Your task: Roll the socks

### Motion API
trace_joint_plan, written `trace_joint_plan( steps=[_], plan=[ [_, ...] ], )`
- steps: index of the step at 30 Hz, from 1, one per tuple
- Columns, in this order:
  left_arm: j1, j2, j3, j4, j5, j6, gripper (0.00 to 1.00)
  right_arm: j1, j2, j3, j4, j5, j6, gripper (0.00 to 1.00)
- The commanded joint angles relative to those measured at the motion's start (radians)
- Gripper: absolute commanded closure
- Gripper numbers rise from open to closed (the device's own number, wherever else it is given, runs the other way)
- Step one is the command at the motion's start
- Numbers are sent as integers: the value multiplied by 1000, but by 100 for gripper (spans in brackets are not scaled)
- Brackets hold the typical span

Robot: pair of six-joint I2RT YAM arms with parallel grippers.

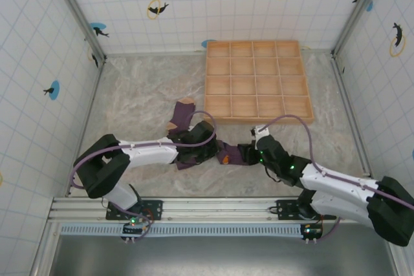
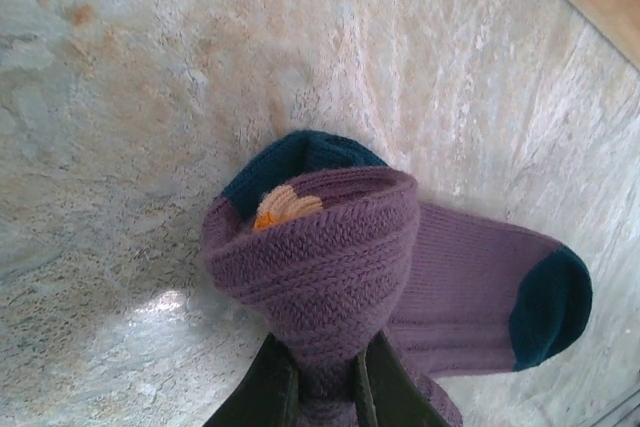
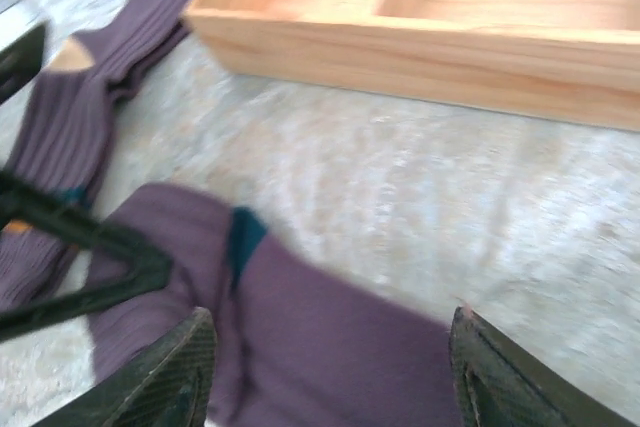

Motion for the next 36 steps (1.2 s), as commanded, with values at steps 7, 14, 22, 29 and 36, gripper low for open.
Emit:
trace_joint_plan(
  steps=[7,14,22,29,36],
  plan=[
    [1,13,28,-46,17,63,100,-126,-21,-34,-239,-130,143,50],
    [0,4,32,-36,-2,91,100,-137,11,-100,-157,-210,209,73],
    [-2,-44,5,21,-6,99,100,-177,104,-25,-124,-165,133,100],
    [-23,-76,-53,82,-55,41,100,-248,307,163,-91,-193,-75,100],
    [-47,-85,-115,86,-145,-77,100,-248,460,286,-21,-232,-280,100]
  ],
)
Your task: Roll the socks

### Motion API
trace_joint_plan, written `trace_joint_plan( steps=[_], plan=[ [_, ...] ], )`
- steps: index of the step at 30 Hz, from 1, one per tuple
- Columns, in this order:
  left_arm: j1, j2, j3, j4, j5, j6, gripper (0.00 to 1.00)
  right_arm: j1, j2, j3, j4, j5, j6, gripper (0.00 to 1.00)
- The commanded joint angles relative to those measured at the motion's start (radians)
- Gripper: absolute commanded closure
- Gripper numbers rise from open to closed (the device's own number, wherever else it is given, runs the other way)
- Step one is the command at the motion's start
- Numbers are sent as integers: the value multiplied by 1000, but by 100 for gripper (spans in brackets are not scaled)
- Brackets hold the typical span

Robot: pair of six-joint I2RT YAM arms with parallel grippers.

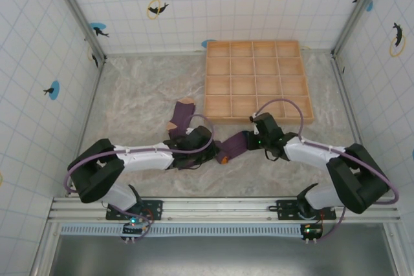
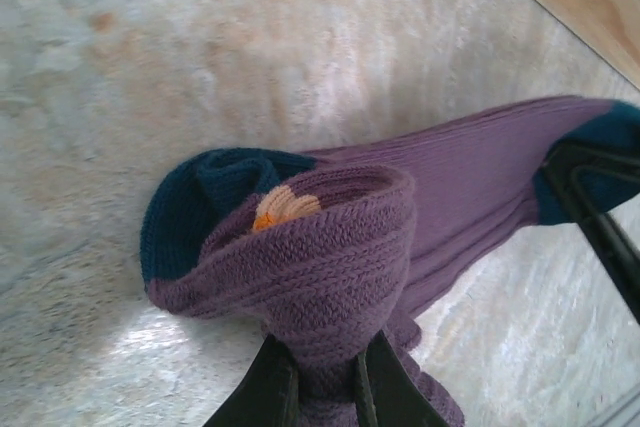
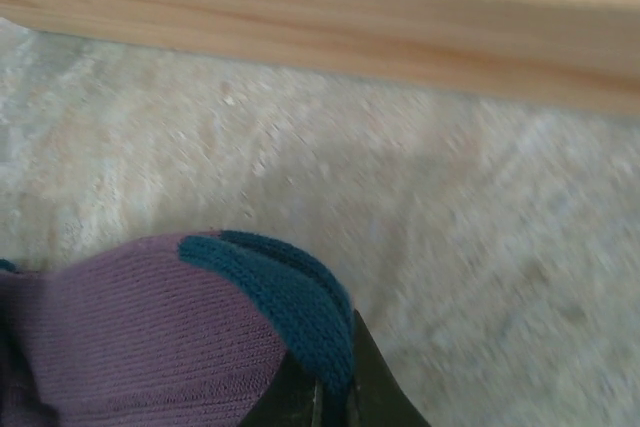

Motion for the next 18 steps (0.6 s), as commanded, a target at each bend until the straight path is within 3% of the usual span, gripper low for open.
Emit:
trace_joint_plan(
  steps=[1,3,5,13,18],
  plan=[
    [-20,-22,-27,1,-77,-88,100,-3,57,73,39,-12,-140,100],
    [-35,-17,-20,-13,-99,-107,100,-3,87,97,23,-5,-160,99],
    [-50,-12,-9,-35,-128,-129,100,-3,103,101,32,13,-171,92],
    [-94,11,20,-61,-169,-181,100,29,-3,65,41,-28,-208,46],
    [-97,21,35,-70,-171,-192,100,105,-156,-47,87,-38,-202,36]
  ],
)
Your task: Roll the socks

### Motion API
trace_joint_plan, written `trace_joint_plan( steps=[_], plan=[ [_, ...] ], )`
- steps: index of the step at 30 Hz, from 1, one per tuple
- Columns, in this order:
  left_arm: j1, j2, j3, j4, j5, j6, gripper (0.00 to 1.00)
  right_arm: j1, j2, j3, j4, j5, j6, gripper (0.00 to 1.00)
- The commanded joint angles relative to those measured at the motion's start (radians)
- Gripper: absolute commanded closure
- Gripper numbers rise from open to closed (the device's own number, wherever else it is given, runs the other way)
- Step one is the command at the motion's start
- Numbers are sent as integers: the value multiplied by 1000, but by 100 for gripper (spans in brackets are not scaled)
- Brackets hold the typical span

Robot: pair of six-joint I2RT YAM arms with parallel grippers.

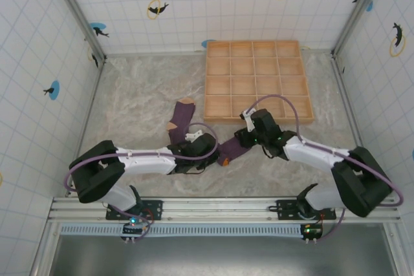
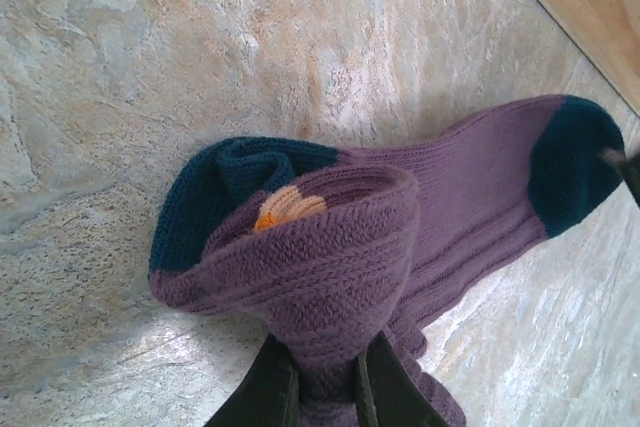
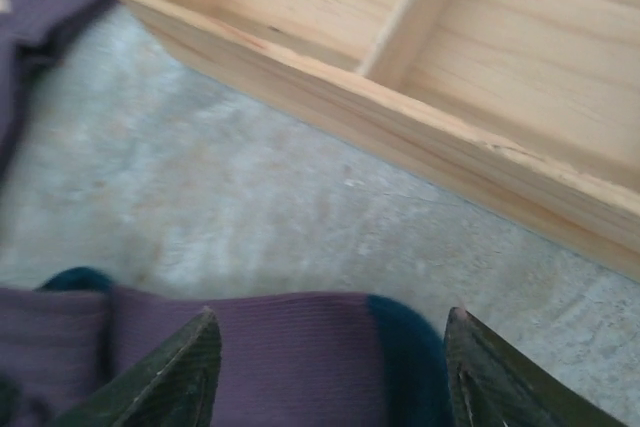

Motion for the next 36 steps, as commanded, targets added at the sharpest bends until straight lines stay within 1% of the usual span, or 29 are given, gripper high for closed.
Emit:
trace_joint_plan(
  steps=[1,3,8,11,13,15,17,21,23,28,36],
  plan=[
    [-9,19,31,-47,-31,-45,100,65,-104,-93,59,0,-7,35],
    [-10,23,35,-47,-28,-45,100,132,-182,-168,99,42,-5,32],
    [-12,32,41,-47,-20,-42,100,269,-334,-344,240,120,-15,31],
    [-13,38,41,-47,-9,-41,100,333,-379,-415,319,167,-29,30],
    [-13,43,44,-49,-5,-40,100,372,-380,-444,371,190,-46,30],
    [-13,43,43,-48,-5,-42,100,408,-361,-458,419,223,-69,31],
    [-13,46,44,-49,-3,-42,100,434,-327,-458,455,228,-89,32],
    [-13,58,50,-47,11,-44,100,484,-226,-435,524,272,-134,34],
    [-13,63,53,-47,18,-44,100,496,-174,-418,557,275,-150,35],
    [-13,64,53,-49,23,-42,100,502,-49,-380,651,275,-187,36],
    [-13,67,46,-50,35,-50,100,499,102,-301,702,308,-227,38]
  ],
)
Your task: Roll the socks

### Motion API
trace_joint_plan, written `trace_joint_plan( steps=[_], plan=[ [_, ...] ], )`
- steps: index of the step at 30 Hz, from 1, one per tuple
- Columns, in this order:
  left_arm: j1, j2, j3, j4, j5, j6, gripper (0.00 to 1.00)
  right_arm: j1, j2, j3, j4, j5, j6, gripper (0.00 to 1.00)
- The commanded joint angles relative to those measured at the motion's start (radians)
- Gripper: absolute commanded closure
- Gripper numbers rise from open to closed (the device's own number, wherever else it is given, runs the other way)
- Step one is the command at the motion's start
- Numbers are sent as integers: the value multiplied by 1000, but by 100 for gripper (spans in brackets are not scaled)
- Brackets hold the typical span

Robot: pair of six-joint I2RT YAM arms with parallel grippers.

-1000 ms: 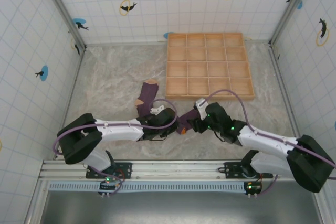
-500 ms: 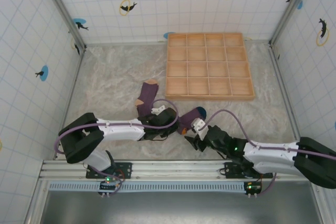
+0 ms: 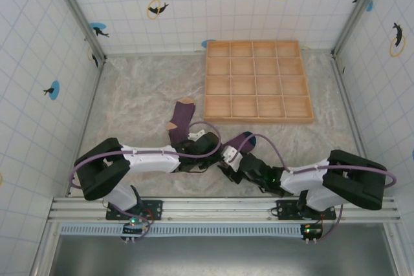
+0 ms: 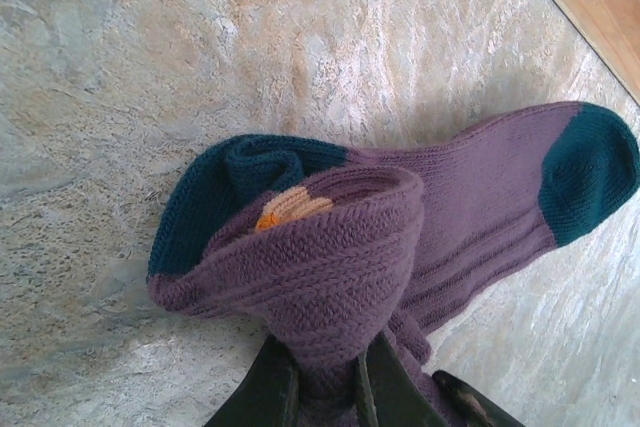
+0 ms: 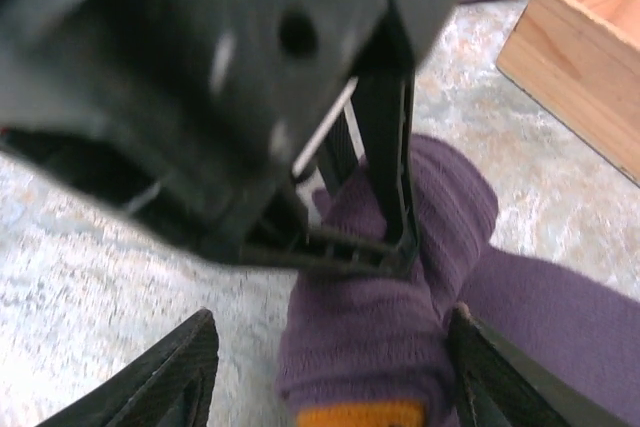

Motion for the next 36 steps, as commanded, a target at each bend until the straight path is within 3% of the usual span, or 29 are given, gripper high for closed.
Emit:
trace_joint_plan(
  steps=[1,6,10,24,29,33,36],
  plan=[
    [-7,19,4,-38,17,-32,100,3,43,36,77,34,-26,39],
    [-7,14,1,-38,16,-32,100,4,64,45,70,30,-7,52],
    [-7,15,1,-35,17,-35,100,7,61,35,60,26,16,56],
    [-8,20,10,-28,28,-33,100,10,95,35,22,35,60,49],
    [-7,21,10,-29,34,-34,100,10,96,29,20,38,70,62],
    [-7,15,10,-26,33,-36,100,10,120,37,9,44,81,65],
    [-7,15,10,-22,35,-36,100,10,125,35,11,43,94,76]
  ],
)
